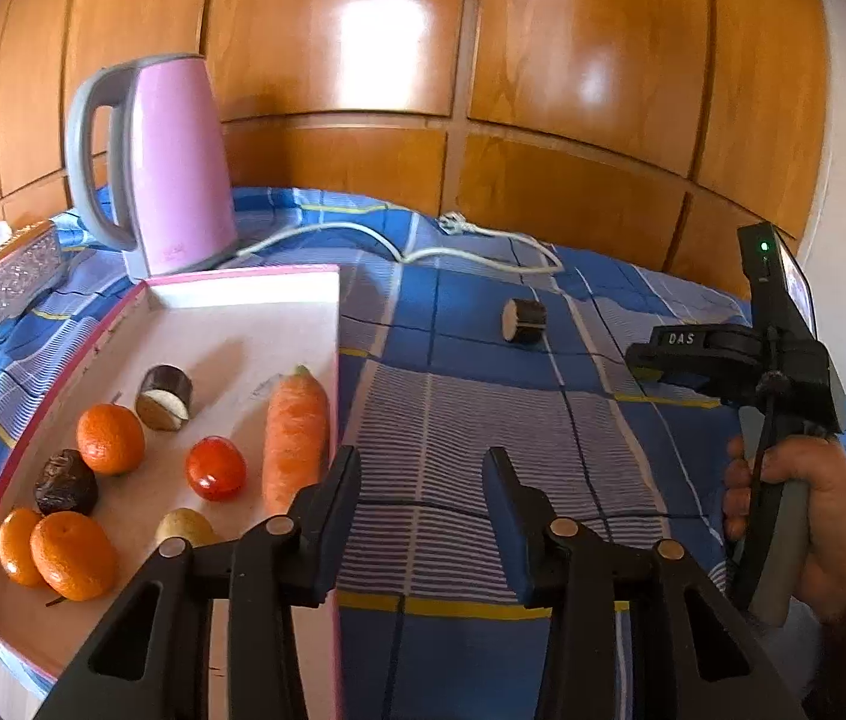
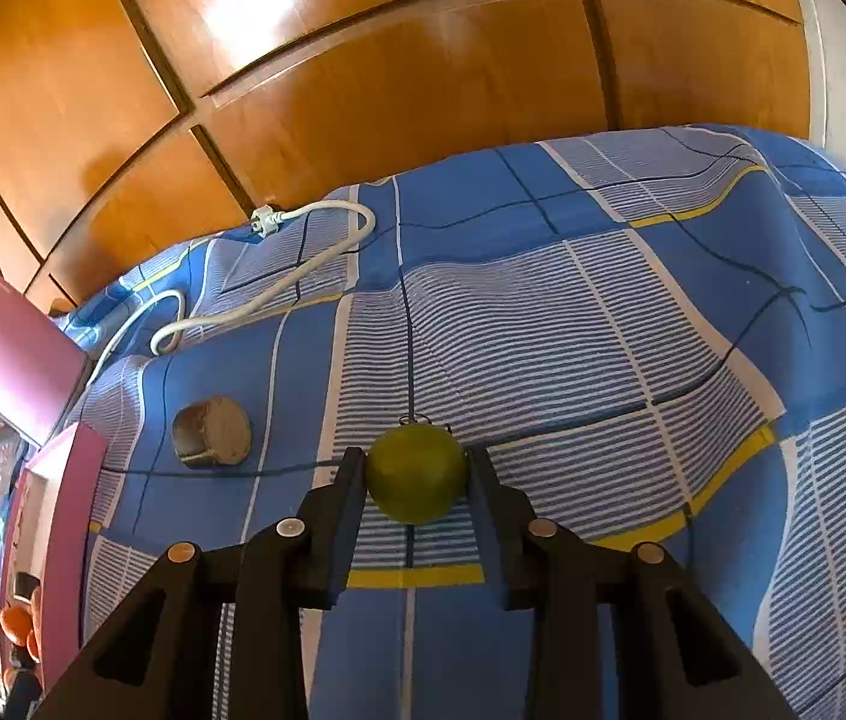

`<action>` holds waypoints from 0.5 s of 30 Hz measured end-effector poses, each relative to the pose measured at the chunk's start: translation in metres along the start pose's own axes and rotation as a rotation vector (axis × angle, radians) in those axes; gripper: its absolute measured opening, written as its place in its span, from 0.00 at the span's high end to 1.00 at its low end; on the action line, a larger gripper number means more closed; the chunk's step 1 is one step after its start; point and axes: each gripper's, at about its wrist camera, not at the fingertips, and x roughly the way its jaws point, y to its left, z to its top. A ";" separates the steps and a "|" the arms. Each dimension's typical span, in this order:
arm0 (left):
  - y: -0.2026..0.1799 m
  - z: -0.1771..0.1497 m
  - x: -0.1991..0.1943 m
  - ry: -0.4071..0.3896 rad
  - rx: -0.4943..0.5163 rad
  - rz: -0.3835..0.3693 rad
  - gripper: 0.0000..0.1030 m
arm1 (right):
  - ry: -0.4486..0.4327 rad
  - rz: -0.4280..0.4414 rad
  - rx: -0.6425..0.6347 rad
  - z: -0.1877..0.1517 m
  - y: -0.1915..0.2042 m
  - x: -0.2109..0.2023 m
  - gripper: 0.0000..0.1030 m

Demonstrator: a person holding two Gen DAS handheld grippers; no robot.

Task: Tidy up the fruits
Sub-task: 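Close the right gripper on the green fruit while the left gripper moves toward the dark chunk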

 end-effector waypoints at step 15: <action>-0.029 0.048 0.064 0.144 -0.056 -0.081 0.66 | 0.010 -0.039 -0.054 -0.001 0.001 -0.001 0.67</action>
